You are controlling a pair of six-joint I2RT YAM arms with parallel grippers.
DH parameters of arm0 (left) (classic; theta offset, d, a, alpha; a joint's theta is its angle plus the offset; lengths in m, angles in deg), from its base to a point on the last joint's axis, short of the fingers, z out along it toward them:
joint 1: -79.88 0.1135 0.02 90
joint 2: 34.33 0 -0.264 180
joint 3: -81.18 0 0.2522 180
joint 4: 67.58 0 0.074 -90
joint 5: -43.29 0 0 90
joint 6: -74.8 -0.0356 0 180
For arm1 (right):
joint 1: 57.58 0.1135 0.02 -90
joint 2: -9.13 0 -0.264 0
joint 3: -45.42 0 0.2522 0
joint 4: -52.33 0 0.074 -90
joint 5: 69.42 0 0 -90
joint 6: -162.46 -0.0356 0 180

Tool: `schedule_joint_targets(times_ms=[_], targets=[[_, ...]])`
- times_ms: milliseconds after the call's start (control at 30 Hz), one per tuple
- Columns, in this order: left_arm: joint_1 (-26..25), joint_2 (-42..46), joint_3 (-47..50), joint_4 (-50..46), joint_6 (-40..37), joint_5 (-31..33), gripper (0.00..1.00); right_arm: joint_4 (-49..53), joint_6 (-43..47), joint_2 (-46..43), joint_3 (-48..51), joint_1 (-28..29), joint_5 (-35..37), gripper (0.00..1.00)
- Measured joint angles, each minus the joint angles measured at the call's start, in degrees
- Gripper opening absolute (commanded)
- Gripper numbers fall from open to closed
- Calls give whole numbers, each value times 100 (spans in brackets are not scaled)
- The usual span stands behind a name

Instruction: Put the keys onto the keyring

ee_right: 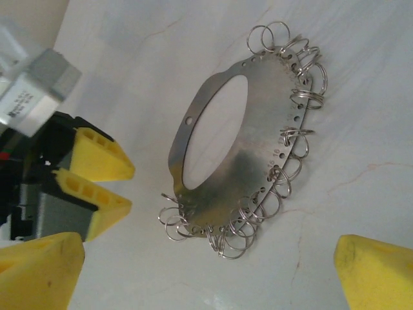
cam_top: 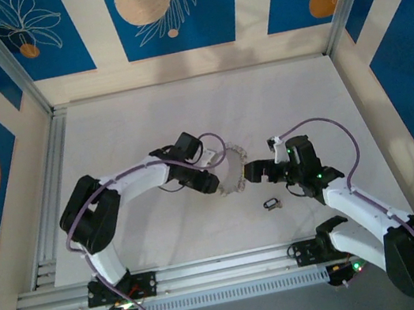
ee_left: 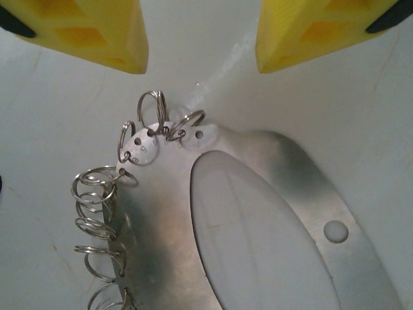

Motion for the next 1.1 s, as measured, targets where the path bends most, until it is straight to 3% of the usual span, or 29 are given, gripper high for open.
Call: schedule_joint_targets(times_ms=[167, 1100], targets=[[-57, -323, -313, 20, -153, 28, 32, 7, -116, -37, 0, -31, -17, 96], [-247, -675, -544, 11, -439, -166, 32, 13, -332, -199, 35, -476, -37, 87]])
